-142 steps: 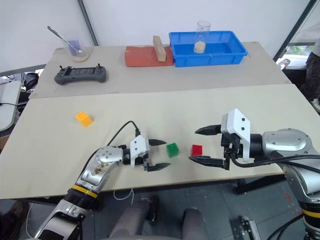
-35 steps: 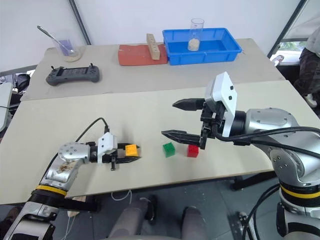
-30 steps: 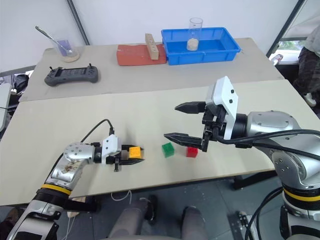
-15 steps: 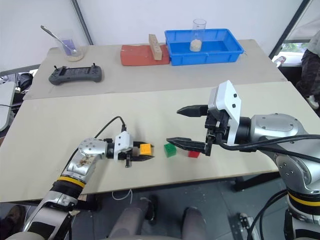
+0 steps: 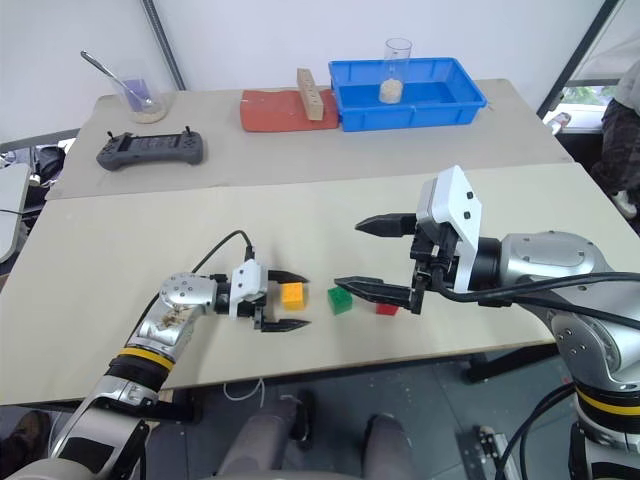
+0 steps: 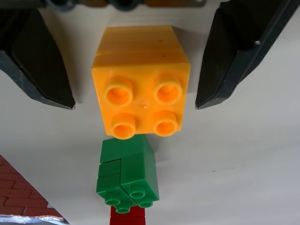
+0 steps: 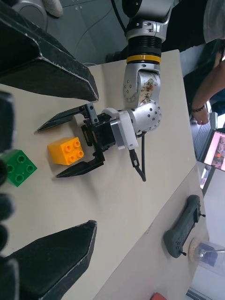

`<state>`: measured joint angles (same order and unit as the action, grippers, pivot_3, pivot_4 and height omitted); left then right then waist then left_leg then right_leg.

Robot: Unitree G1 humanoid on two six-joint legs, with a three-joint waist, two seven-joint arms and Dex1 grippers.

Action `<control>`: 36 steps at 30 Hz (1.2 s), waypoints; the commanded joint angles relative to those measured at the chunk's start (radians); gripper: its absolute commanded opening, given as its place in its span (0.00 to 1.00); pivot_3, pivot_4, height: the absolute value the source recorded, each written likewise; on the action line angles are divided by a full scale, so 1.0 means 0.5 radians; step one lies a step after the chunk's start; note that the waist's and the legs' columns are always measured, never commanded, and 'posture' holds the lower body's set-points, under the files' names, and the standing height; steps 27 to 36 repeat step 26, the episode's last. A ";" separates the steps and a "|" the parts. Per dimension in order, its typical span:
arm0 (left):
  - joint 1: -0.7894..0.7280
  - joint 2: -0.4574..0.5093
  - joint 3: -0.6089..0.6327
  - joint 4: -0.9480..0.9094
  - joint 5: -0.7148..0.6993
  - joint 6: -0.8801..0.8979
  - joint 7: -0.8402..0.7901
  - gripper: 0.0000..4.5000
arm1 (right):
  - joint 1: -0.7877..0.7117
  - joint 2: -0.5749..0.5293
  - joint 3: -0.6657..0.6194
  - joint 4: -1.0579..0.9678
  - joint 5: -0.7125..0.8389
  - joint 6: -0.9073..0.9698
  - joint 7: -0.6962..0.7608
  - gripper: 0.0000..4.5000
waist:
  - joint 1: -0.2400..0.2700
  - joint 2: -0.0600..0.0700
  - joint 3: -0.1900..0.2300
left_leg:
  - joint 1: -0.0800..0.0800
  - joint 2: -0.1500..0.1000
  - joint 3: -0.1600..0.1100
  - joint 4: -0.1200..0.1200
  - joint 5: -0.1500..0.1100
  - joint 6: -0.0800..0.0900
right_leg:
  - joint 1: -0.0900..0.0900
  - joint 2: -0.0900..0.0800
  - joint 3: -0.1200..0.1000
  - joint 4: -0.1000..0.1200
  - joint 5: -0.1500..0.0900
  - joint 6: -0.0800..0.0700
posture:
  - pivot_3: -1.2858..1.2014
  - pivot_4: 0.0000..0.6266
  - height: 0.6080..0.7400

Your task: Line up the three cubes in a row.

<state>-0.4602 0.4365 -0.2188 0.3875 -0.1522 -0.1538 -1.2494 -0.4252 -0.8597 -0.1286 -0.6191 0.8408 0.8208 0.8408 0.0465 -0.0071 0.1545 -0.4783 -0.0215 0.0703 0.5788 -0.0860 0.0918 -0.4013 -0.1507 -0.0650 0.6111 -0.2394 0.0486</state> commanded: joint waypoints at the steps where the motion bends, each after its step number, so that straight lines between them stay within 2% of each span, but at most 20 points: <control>1: 0.082 0.142 0.090 -0.141 -0.056 0.092 -0.020 0.99 | 0.023 -0.018 -0.057 -0.022 -0.025 -0.079 0.011 1.00 | -0.010 0.000 0.000 | 0.000 0.001 0.000 0.000 0.000 0.000 | 0.000 0.000 0.000 0.000 0.000 0.000 | 0.52 0.24 1.00; 9: 0.277 0.638 0.448 -0.620 -0.261 0.489 0.003 0.99 | 0.302 -0.160 -0.186 0.171 -0.280 -0.346 0.193 1.00 | -0.023 0.001 0.000 | 0.000 0.006 0.000 0.000 -0.001 0.001 | -0.002 0.003 -0.001 0.001 -0.002 -0.004 | 0.52 0.24 1.00; 14: 0.171 0.860 0.635 -0.681 -0.266 0.603 0.102 0.99 | 0.476 -0.221 -0.284 0.255 -0.380 -0.492 0.311 1.00 | -0.002 0.001 0.000 | 0.000 0.003 0.000 -0.001 -0.001 0.000 | -0.002 0.001 0.000 0.000 -0.004 0.001 | 0.52 0.24 1.00; 19: 0.060 0.925 0.652 -0.608 -0.252 0.591 0.099 0.99 | 0.545 -0.243 -0.322 0.304 -0.421 -0.551 0.382 1.00 | -0.003 0.001 0.000 | 0.000 0.003 0.000 -0.005 -0.001 0.000 | -0.003 0.000 0.001 -0.001 -0.007 0.007 | 0.52 0.24 1.00; 24: 0.015 0.910 0.609 -0.590 -0.247 0.607 0.093 0.99 | 0.533 -0.236 -0.306 0.332 -0.440 -0.571 0.388 1.00 | -0.012 0.001 0.000 | 0.000 0.004 0.001 -0.006 -0.001 0.000 | -0.005 0.001 0.001 -0.001 -0.003 -0.004 | 0.52 0.24 1.00; 36: -0.004 0.905 0.600 -0.590 -0.286 0.663 0.069 0.99 | 0.533 -0.231 -0.308 0.328 -0.439 -0.565 0.381 1.00 | -0.012 0.001 0.000 | 0.000 0.004 0.001 -0.006 -0.001 0.000 | -0.005 0.002 0.001 -0.001 -0.003 -0.005 | 0.52 0.24 1.00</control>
